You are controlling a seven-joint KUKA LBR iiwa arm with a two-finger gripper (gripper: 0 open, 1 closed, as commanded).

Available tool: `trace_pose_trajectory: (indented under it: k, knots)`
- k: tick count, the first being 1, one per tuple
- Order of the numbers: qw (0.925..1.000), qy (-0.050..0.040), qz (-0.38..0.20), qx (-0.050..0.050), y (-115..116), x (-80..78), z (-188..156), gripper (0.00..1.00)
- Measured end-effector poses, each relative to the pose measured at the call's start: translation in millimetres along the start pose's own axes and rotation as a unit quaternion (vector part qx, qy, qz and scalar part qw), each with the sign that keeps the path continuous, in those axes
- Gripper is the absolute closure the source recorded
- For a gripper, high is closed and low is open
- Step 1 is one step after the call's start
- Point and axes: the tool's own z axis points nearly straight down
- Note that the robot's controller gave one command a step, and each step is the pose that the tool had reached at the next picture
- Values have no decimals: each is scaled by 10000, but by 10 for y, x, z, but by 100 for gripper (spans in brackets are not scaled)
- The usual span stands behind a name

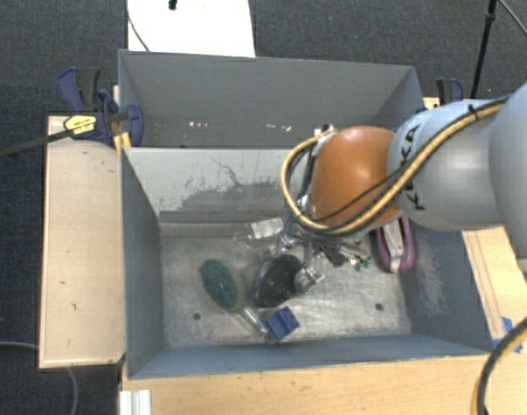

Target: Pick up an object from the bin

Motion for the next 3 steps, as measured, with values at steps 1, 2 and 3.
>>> trace_pose_trajectory:
  k: [1,2,3]
  knots:
    - [10000,21,28,-9,-4,-11,-97,100]
    - [10000,24,60,-6,-9,-27,-470,100]
    - [9999,17,109,-1,-19,-50,-969,100]
